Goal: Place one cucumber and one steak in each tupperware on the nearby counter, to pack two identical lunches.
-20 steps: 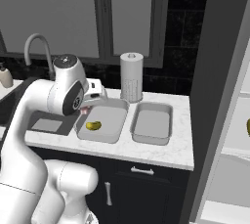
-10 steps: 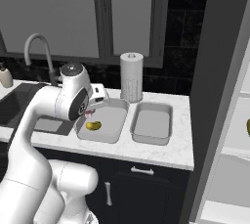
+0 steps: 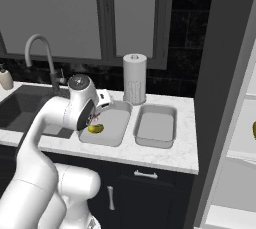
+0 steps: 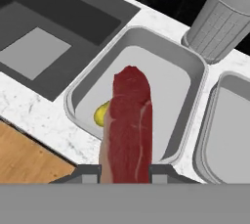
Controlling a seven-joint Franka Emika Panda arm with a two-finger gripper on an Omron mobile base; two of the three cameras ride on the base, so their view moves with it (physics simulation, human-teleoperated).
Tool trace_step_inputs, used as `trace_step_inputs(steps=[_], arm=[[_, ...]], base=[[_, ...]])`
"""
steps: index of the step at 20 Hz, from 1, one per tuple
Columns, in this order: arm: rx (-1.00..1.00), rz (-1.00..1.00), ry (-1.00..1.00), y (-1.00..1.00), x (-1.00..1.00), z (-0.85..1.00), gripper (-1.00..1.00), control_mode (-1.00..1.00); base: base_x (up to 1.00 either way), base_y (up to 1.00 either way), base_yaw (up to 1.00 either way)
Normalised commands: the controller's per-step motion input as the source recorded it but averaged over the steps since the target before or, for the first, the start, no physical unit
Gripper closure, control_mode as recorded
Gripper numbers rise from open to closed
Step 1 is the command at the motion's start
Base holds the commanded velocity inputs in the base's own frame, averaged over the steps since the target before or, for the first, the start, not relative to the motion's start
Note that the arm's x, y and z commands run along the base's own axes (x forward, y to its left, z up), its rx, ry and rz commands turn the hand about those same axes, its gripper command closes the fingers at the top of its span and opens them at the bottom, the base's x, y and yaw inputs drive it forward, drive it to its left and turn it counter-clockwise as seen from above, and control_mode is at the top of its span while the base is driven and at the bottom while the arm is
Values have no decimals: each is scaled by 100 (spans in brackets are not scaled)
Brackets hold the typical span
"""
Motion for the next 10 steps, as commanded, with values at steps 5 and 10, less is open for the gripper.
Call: trace_step_inputs(steps=[5,10], arm=[[0,7,4,0,44,-1,100,-100],[0,4,6,0,35,-14,100,-100]], base=[[0,0,0],[0,0,0]])
